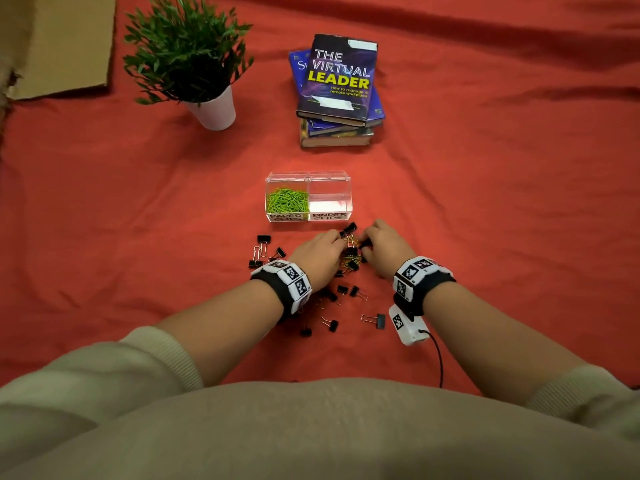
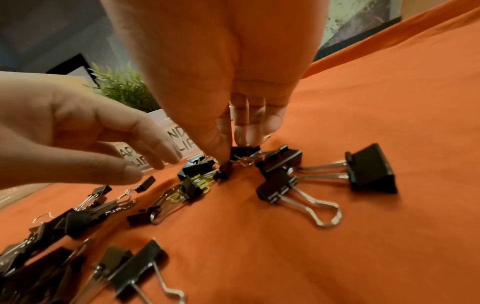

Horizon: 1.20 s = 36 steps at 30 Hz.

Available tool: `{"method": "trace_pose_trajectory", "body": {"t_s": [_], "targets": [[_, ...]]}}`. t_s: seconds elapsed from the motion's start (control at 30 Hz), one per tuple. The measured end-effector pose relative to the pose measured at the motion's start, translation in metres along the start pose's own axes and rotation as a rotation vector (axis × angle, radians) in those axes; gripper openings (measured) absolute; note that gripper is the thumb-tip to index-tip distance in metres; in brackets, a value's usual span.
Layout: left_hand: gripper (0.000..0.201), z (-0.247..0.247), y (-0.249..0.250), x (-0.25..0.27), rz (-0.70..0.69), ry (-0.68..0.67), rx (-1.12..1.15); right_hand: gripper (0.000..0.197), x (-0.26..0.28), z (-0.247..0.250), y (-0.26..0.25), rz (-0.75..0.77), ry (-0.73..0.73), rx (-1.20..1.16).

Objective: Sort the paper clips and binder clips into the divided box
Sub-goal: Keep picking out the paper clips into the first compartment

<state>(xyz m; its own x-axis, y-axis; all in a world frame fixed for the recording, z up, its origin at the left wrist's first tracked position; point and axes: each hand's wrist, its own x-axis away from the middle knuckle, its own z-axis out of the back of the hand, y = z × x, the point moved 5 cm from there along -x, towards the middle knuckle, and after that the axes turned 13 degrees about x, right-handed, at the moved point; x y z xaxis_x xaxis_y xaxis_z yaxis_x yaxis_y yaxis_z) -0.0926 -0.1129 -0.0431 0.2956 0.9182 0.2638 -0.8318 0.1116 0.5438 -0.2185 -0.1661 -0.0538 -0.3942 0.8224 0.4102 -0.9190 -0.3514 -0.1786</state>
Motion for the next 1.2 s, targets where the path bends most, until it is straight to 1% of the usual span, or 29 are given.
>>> {"method": "trace_pose_trajectory", "body": {"t_s": [0.1,0.23,0.3,0.37,0.43,0.53,0.57,0.67,0.77,0.83,0.93,1.0,1.07,1.13,1.2], "targets": [[0.030,-0.006,0.003,-0.017,0.041,-0.004,0.016,0.024,0.000,-0.002,0.007,-0.020,0.006,-0.021],[0.025,-0.008,-0.006,-0.024,0.093,0.004,0.014,0.022,0.003,0.002,0.019,-0.071,0.041,-0.018],[0.024,-0.008,-0.010,-0.022,0.105,0.007,0.013,0.025,0.004,0.004,0.018,-0.042,0.068,-0.022],[0.022,-0.007,-0.013,-0.017,0.121,0.017,0.024,0.028,0.002,0.005,0.012,0.030,0.088,-0.051],[0.021,-0.003,-0.019,-0.007,0.176,0.038,0.021,0.027,-0.002,0.003,0.005,0.087,0.086,-0.052],[0.025,0.003,-0.025,0.006,0.267,0.069,-0.044,0.025,-0.007,0.000,0.003,0.056,0.053,-0.011],[0.026,0.004,-0.025,0.007,0.281,0.082,-0.049,0.025,-0.008,0.000,0.002,0.042,0.067,0.008],[0.022,0.007,-0.018,0.003,0.256,0.132,-0.017,0.024,-0.008,0.002,-0.005,0.074,0.140,0.098],[0.023,0.006,-0.006,-0.009,0.235,0.174,0.033,0.023,-0.009,0.001,-0.010,0.099,0.148,0.151],[0.029,0.004,-0.001,-0.016,0.271,0.176,0.070,0.023,-0.009,0.000,-0.012,0.124,0.139,0.184],[0.034,-0.001,0.001,-0.023,0.325,0.118,0.070,0.024,-0.006,-0.001,-0.012,0.150,0.091,0.188],[0.033,-0.001,-0.001,-0.023,0.339,0.101,0.077,0.019,-0.005,-0.001,-0.006,0.125,0.057,0.073],[0.032,0.002,-0.004,-0.017,0.342,0.121,0.069,0.015,-0.005,0.000,0.007,0.025,0.031,-0.178],[0.032,0.006,-0.010,-0.009,0.341,0.150,0.000,0.020,-0.004,0.000,0.021,-0.078,0.021,-0.421],[0.034,0.009,-0.015,-0.003,0.330,0.175,-0.081,0.027,-0.002,0.000,0.031,-0.138,-0.012,-0.596]]}}
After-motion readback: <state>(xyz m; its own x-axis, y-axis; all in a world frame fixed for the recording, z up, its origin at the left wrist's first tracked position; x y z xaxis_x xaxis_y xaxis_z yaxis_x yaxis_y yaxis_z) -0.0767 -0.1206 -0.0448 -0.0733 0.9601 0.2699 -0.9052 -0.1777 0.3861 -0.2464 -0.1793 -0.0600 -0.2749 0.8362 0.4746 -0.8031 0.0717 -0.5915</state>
